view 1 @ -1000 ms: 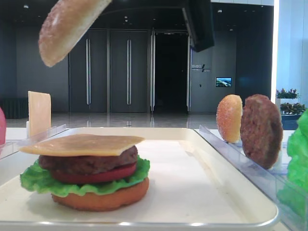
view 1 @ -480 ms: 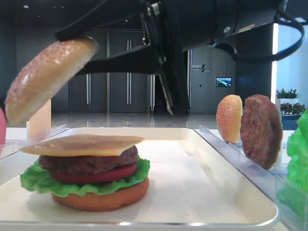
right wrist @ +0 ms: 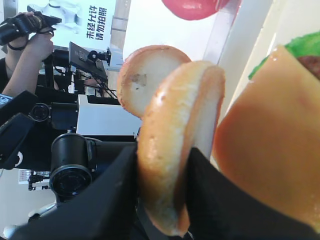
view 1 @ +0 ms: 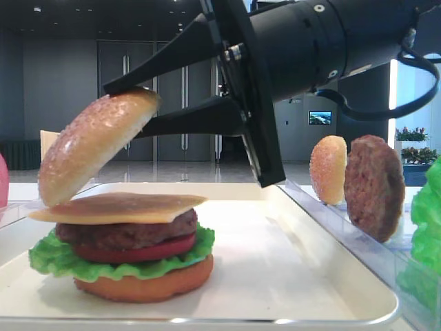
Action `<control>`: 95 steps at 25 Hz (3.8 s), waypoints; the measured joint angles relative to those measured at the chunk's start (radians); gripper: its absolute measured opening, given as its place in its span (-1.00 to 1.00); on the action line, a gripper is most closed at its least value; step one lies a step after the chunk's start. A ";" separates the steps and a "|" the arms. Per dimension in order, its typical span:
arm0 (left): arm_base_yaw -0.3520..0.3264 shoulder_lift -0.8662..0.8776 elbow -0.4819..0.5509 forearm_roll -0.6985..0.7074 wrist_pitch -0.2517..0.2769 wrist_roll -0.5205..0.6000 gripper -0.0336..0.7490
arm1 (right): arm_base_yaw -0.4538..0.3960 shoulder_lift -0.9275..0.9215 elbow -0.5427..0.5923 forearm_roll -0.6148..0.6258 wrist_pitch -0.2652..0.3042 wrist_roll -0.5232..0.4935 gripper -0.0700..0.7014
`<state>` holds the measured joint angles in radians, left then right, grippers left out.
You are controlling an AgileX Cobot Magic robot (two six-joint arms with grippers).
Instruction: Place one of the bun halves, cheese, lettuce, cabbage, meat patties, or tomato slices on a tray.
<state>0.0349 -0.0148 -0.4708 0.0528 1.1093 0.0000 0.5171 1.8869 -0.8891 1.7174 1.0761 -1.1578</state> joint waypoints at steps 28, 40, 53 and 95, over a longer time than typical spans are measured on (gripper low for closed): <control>0.000 0.000 0.000 0.000 0.000 0.000 0.56 | -0.032 -0.016 0.000 -0.098 -0.122 0.018 0.09; 0.000 0.000 0.000 0.000 0.000 0.000 0.56 | -0.116 -0.145 0.000 -0.367 -0.242 0.152 0.43; 0.000 0.000 0.000 0.000 0.000 0.000 0.56 | -0.293 -0.440 0.000 -0.918 -0.255 0.548 0.44; 0.000 0.000 0.000 0.000 0.000 0.000 0.56 | -0.557 -1.400 0.381 -1.694 0.067 1.091 0.44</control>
<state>0.0349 -0.0148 -0.4708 0.0528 1.1093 0.0000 -0.0400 0.4872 -0.5084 0.0233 1.1430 -0.0667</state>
